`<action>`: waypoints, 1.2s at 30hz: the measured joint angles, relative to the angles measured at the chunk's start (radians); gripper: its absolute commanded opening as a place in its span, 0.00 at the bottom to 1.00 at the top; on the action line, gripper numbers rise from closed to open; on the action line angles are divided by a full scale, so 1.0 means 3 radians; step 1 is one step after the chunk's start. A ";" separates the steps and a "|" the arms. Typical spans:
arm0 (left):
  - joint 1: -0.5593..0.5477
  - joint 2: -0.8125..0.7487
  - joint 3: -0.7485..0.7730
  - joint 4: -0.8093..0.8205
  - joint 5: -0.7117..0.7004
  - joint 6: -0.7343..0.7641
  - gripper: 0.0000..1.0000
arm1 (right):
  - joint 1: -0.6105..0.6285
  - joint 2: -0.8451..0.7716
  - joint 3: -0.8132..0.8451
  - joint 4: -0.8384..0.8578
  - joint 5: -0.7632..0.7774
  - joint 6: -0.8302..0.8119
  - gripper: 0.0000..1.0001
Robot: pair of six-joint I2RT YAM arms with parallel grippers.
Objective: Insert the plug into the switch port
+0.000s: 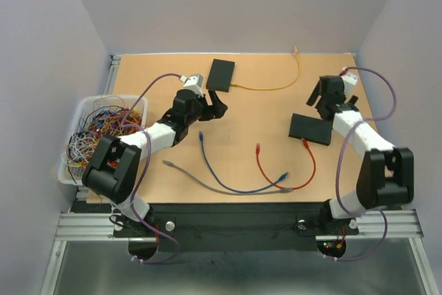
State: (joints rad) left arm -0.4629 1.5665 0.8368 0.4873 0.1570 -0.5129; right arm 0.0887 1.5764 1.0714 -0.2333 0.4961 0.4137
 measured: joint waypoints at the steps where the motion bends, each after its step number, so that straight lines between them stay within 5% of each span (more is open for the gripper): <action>1: -0.0036 0.0020 0.0013 0.0001 0.0006 0.0015 0.89 | -0.0036 -0.0165 -0.0108 -0.0006 0.0070 0.0043 1.00; 5: -0.0179 0.0262 0.0201 -0.0010 0.0081 0.0079 0.89 | -0.0374 -0.0721 -0.0548 0.0003 0.0090 0.0235 1.00; 13: -0.0395 0.1005 0.0912 -0.0047 0.0415 0.0098 0.89 | -0.0865 -0.0340 -0.1059 0.0121 -0.0735 0.0551 1.00; 17: -0.0505 0.1325 0.1266 -0.0043 0.0559 0.0072 0.88 | -0.0870 -0.0254 -0.1054 0.0251 -0.1050 0.0570 0.94; 21: -0.0609 0.1597 0.1460 -0.0045 0.0654 0.0028 0.88 | -0.0881 -0.0163 -0.1058 0.0446 -0.1408 0.0563 0.76; 28: -0.0702 0.1850 0.1495 -0.0045 0.0722 -0.0069 0.87 | -0.0790 -0.0036 -0.1147 0.0963 -0.1849 0.0502 0.72; 36: -0.0697 0.2029 0.1737 -0.0022 0.0760 -0.0117 0.87 | -0.0197 0.0406 -0.0814 0.1303 -0.2054 0.0468 0.71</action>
State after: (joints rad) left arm -0.6720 2.1754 1.3579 0.4808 0.3851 -0.5480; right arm 0.0296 1.6981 0.8272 0.1577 -0.1200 0.5541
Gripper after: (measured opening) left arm 0.873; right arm 0.710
